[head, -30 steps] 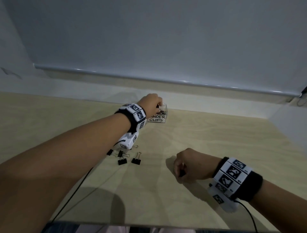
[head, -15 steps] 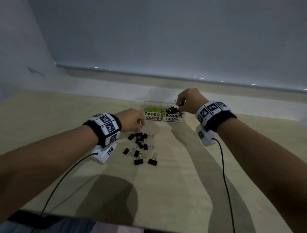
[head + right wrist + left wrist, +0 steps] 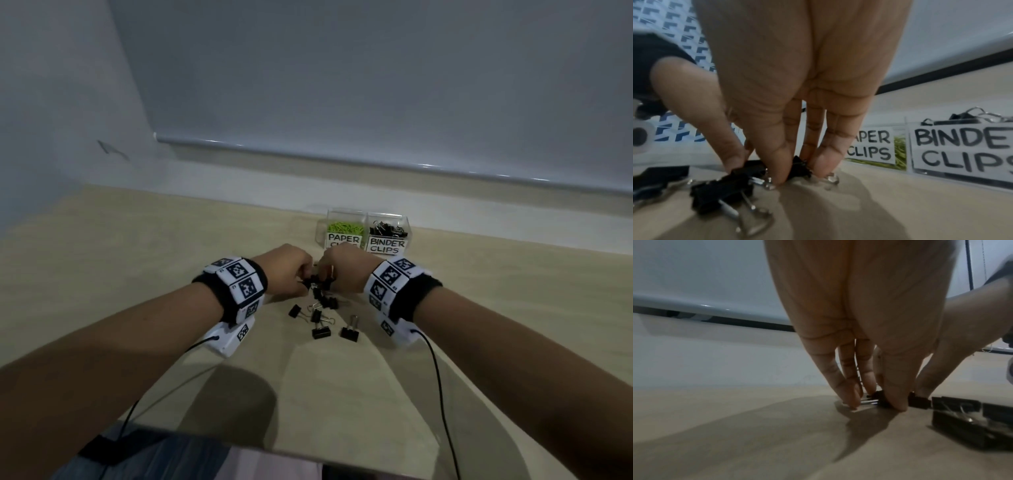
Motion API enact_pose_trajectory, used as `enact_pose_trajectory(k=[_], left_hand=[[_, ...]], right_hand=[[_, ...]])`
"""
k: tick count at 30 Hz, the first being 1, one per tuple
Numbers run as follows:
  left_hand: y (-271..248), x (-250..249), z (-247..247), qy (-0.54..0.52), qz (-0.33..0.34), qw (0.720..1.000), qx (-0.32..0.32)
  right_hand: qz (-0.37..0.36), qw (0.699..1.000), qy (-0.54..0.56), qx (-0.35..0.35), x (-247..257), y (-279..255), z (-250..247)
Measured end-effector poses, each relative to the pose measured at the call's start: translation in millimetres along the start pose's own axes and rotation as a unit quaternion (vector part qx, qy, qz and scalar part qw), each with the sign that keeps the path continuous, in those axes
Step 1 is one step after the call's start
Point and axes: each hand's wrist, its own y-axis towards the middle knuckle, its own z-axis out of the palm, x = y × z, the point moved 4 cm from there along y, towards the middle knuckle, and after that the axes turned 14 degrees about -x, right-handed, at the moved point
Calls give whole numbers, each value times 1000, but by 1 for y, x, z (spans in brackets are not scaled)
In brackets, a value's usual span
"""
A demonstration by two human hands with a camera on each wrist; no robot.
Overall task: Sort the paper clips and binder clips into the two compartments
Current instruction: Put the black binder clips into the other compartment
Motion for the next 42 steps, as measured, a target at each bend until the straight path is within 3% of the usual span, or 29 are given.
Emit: enact_pose_trajectory(k=[6,10,14,24,33,38,42], left_hand=[[-14,8,-5,-79,-18,996,-21],[-28,6,-11,-127,-2,992,9],[-45,-3,-7,-87,52,993,55],[-50,-10,10,9,124,992,29],[-35,-12,2,-30,66,997,35],[1,-25,-27,-93,61,994,-8],[51,-49,-46,-122,66,986,-90]], right_hand=[[36,998,51,9,-13,-7,-7],[49,995,86,4,-17,-16,-19],[21,996,85,8,-7,-25,-22],[-2,998,63,21,13,-36,-4],[-15,996,83,18,10,-48,-9],[59,985,159,-45,-37,-55,-32],[134,957,204,-160,-83,-45,-79]])
